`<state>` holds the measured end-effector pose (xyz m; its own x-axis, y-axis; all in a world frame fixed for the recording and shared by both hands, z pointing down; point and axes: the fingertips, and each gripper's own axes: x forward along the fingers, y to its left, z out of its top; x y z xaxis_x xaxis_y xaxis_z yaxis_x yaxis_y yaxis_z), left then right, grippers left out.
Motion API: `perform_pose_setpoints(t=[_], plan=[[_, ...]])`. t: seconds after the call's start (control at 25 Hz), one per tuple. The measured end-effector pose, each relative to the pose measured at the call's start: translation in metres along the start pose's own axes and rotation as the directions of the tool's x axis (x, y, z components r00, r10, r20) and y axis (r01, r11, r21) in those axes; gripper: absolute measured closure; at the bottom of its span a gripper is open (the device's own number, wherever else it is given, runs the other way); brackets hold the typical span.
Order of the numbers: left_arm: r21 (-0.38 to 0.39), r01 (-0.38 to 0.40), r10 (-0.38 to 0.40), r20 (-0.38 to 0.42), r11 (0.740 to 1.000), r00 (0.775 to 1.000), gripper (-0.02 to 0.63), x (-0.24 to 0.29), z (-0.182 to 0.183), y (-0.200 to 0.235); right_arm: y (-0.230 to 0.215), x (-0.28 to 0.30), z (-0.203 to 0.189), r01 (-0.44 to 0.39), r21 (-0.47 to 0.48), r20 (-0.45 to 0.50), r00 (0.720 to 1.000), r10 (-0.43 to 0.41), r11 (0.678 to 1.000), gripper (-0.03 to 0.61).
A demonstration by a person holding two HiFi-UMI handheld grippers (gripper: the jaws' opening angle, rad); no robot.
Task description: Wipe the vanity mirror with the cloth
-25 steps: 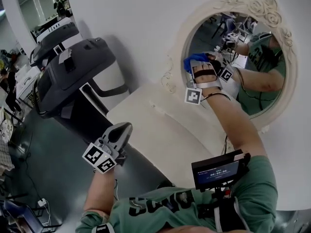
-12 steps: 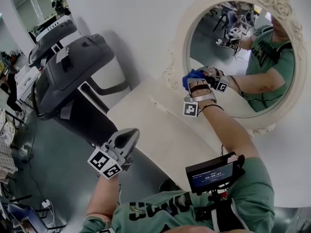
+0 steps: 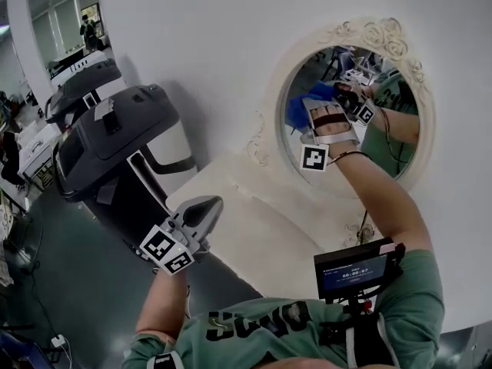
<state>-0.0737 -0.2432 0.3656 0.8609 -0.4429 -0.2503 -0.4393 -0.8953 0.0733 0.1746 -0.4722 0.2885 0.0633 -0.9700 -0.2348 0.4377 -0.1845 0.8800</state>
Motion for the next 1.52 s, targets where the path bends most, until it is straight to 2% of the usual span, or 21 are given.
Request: perform_pose_setpoints(t=[0.12,0.24,0.44,0.56,0.68,0.76,0.84,1.04,1.16,1.32,1.4,1.52], plan=[[0.015,0.012,-0.013,0.030,1.000,0.999,0.603,-0.002,0.010,0.000,-0.069,0.015,-0.046,0.074,0.004,-0.086,0.994,-0.074,0.997,0.531],[0.030,0.021,-0.022,0.042,0.999,0.999,0.603,-0.003,0.015,-0.001,-0.105,0.028,-0.078,0.095,-0.007,-0.144,0.985,-0.096,0.995,0.531],[0.029,0.019,-0.020,0.051,0.999,0.998,0.603,-0.005,0.016,0.003,-0.095,0.045,-0.099,0.031,0.008,-0.167,0.986,-0.030,0.999,0.531],[0.023,0.010,-0.012,0.052,1.000,0.999,0.603,-0.007,0.015,0.008,-0.107,0.046,-0.109,0.097,-0.051,-0.223,0.969,-0.106,0.994,0.532],[0.012,0.003,-0.004,0.047,1.000,0.999,0.603,-0.009,0.011,0.012,-0.104,0.045,-0.103,0.095,-0.019,-0.225,0.969,-0.097,0.995,0.532],[0.000,-0.001,0.001,0.043,1.000,0.999,0.603,-0.009,0.007,0.014,-0.085,0.045,-0.089,0.068,0.001,-0.196,0.978,-0.066,0.998,0.534],[-0.016,-0.003,0.004,0.033,1.000,0.999,0.603,-0.008,-0.001,0.015,-0.051,0.041,-0.069,0.040,-0.018,-0.166,0.985,-0.042,0.999,0.534],[-0.055,-0.026,0.025,-0.017,0.998,1.000,0.603,-0.015,-0.025,0.021,0.073,0.021,0.006,-0.065,-0.080,-0.069,0.996,0.060,0.995,0.534],[-0.081,-0.056,0.052,-0.052,0.995,0.997,0.604,-0.022,-0.043,0.028,0.149,0.008,0.050,-0.155,-0.091,-0.026,0.988,0.153,0.984,0.534],[-0.133,-0.091,0.075,-0.118,0.987,0.990,0.604,-0.034,-0.077,0.028,0.248,-0.022,0.099,-0.286,-0.143,0.015,0.956,0.292,0.947,0.534],[-0.134,-0.102,0.082,-0.152,0.986,0.985,0.603,-0.041,-0.090,0.026,0.278,-0.034,0.111,-0.308,-0.117,0.014,0.950,0.312,0.944,0.536],[-0.127,-0.110,0.088,-0.171,0.986,0.981,0.603,-0.046,-0.098,0.029,0.283,-0.033,0.115,-0.308,-0.055,0.018,0.951,0.310,0.950,0.538]])
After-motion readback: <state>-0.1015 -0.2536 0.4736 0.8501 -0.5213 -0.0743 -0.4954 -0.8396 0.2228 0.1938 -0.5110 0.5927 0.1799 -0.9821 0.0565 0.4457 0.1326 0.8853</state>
